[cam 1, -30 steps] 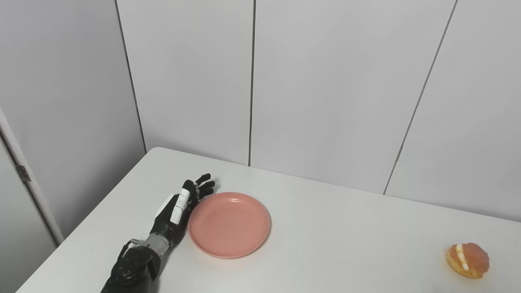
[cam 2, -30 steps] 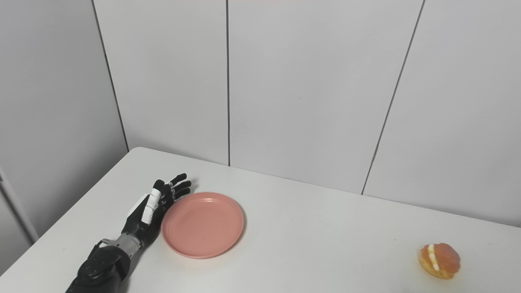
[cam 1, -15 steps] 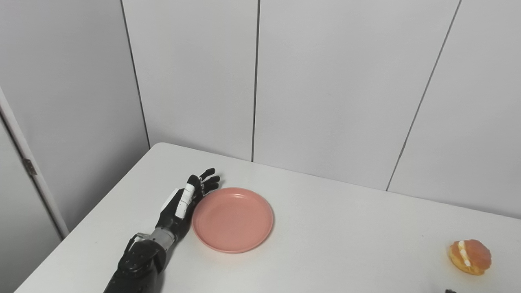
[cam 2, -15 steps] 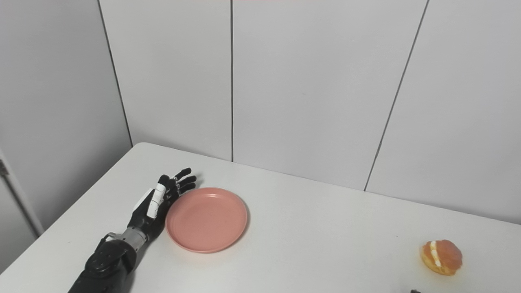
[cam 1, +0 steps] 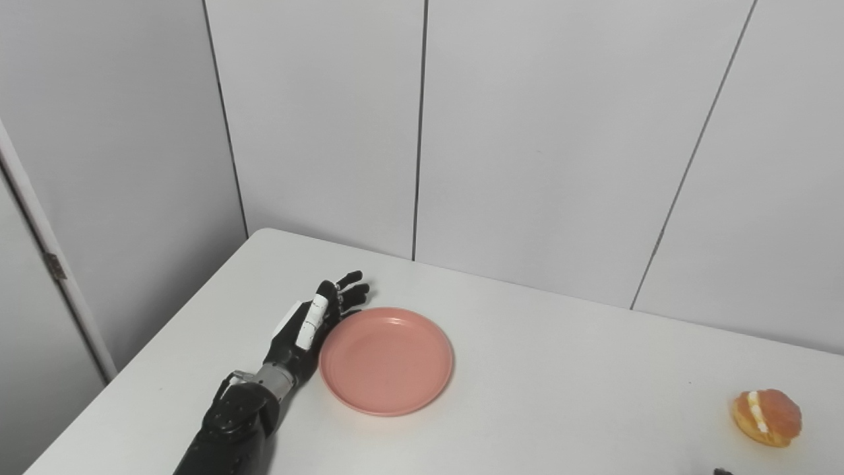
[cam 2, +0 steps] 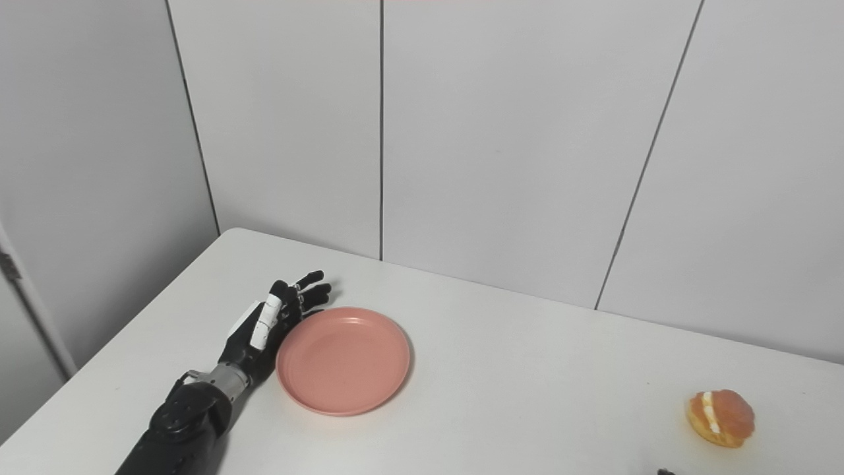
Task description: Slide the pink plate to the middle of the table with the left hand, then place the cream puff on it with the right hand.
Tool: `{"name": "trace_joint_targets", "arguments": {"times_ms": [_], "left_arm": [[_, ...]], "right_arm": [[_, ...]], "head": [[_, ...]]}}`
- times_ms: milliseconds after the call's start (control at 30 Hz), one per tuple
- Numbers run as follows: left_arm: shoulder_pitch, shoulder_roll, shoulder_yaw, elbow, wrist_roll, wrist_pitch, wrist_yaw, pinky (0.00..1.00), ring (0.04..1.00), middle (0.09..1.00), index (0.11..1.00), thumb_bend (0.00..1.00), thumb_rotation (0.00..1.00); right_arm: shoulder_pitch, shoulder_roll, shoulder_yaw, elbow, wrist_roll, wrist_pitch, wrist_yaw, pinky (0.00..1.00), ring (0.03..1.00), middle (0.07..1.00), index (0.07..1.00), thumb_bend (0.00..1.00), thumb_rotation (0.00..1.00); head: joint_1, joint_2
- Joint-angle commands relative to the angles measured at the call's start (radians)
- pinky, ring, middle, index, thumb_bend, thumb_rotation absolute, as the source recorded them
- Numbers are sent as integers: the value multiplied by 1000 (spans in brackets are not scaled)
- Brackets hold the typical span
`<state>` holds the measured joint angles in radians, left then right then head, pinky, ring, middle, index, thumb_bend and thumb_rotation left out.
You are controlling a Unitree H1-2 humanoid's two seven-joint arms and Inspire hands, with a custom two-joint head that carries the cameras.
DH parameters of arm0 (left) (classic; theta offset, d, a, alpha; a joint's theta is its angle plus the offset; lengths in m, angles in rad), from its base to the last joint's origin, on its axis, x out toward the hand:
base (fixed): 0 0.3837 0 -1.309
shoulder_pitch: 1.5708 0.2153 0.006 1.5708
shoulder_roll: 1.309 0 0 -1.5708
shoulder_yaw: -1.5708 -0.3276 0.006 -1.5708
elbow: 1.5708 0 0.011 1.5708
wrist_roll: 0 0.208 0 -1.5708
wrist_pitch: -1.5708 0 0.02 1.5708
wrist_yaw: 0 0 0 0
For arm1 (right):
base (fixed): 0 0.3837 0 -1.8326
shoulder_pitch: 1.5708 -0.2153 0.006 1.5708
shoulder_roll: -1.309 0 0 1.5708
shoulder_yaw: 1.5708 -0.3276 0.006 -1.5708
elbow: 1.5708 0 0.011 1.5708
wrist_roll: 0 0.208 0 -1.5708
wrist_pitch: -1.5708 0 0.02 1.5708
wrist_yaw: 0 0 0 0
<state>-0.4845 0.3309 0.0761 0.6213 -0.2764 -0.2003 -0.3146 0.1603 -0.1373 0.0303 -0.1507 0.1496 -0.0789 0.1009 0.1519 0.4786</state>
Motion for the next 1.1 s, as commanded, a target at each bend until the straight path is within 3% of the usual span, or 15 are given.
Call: {"name": "trace_joint_targets", "arguments": {"times_ms": [0,567,867,1067], "left_arm": [[-15,-97,-75,-2,31,75,-43,849,887,860,859,957,990],[1,-159,-123,-60,39,151,-34,818,871,860,855,945,1000],[25,-179,-125,-113,29,182,-24,829,884,864,869,927,1000],[43,-218,-101,-144,19,181,6,828,889,877,901,905,976]], "right_arm": [[21,2,25,-13,0,55,28,886,816,867,912,783,1000],[31,14,42,-56,-39,73,17,853,799,856,909,809,999],[28,49,71,-79,-80,94,1,836,784,848,907,815,984],[19,93,102,-99,-130,132,-29,827,778,845,908,825,996]], "head": [[-4,6],[-72,42],[-217,79],[-306,91]]}}
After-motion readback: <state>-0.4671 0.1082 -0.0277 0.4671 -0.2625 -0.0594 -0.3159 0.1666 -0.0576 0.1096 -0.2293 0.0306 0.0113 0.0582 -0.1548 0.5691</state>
